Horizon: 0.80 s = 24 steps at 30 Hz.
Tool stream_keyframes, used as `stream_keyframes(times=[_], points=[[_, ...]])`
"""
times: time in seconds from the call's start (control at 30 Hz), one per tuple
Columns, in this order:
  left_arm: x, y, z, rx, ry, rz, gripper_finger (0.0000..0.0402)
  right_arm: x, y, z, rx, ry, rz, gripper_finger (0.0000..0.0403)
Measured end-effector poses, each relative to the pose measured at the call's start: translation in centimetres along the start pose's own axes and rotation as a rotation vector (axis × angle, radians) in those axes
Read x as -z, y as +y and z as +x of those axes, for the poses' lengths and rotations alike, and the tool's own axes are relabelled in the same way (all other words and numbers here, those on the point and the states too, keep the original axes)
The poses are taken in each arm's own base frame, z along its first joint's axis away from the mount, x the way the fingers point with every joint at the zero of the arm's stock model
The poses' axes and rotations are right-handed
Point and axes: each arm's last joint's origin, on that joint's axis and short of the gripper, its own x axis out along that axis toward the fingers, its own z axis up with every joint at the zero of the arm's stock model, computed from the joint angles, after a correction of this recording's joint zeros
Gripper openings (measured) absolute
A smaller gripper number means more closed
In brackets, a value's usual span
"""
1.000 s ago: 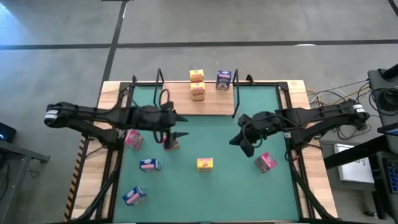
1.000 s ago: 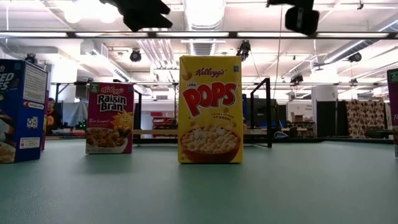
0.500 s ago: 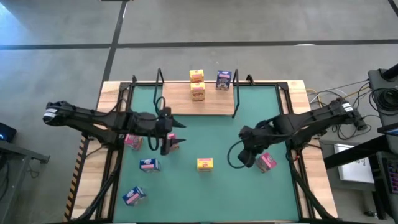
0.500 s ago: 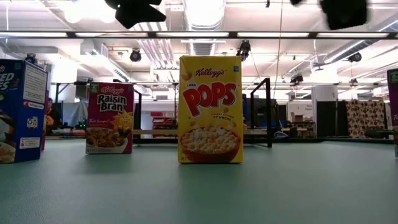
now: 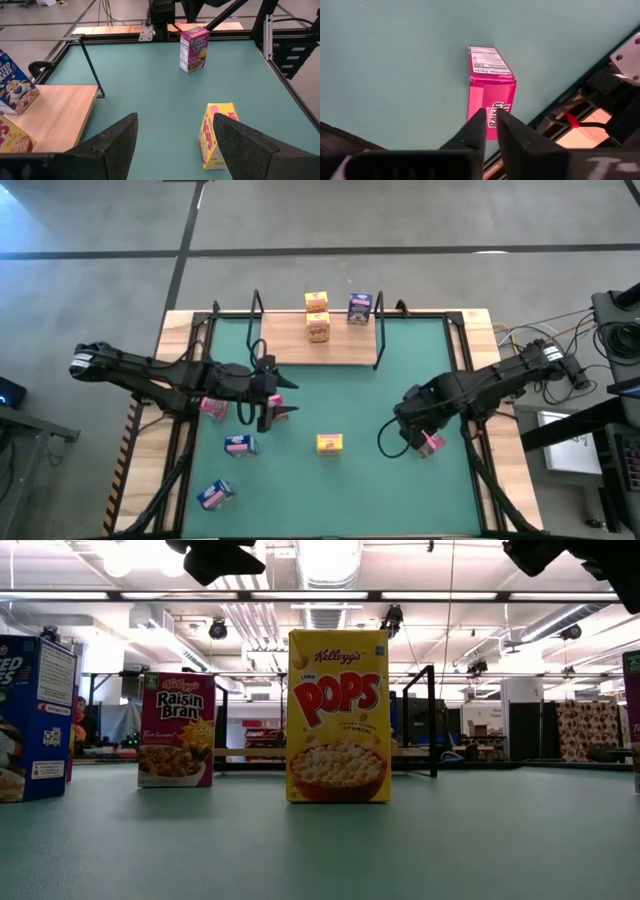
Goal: Stack cereal on shelf
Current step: Put the right pink cereal box on the shelf
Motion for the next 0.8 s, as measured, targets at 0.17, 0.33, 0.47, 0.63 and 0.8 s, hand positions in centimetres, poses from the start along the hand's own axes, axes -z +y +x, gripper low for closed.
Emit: stream_keyframes(times=[0.17,0.33,0.47,0.63,0.8], points=[[0.0,0.0,0.0,0.0,0.003,0.001,0.0242,0.4,0.1,0.2,0.005,0.009,0.016,0.0125],[0.0,0.0,0.0,-0.001,0.003,0.002,0.0242,1.2,0.6,1.5,-0.007,0.006,-0.002,0.0217],[0.0,0.0,0.0,-0.001,0.003,0.002,0.0242,1.8,0.6,2.8,0.005,0.009,-0.007,0.027],[0.0,0.0,0.0,-0.001,0.003,0.002,0.0242,2.1,0.1,4.5,0.063,0.021,-0.003,0.0308],[0.0,0.0,0.0,-0.001,0.002,0.002,0.0242,1.9,0.2,6.4,0.04,0.015,-0.033,0.0304]])
